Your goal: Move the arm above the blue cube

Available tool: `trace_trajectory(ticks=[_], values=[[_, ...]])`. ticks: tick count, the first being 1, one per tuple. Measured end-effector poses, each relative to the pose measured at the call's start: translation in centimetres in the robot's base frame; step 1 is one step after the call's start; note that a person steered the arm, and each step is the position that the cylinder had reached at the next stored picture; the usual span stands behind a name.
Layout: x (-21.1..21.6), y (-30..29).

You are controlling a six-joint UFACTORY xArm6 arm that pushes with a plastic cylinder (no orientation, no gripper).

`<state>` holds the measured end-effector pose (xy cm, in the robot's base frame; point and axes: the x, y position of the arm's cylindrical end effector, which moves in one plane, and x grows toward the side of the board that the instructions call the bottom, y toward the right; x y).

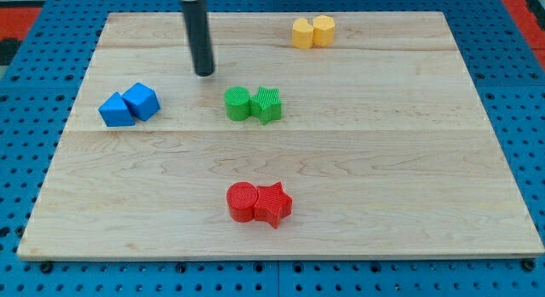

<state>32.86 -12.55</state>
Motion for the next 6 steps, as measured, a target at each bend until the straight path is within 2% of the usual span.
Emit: trace_trajectory(ticks=[1, 2, 6], values=[[0.0, -5.3], [0.0, -7.8], [0.0, -7.9]])
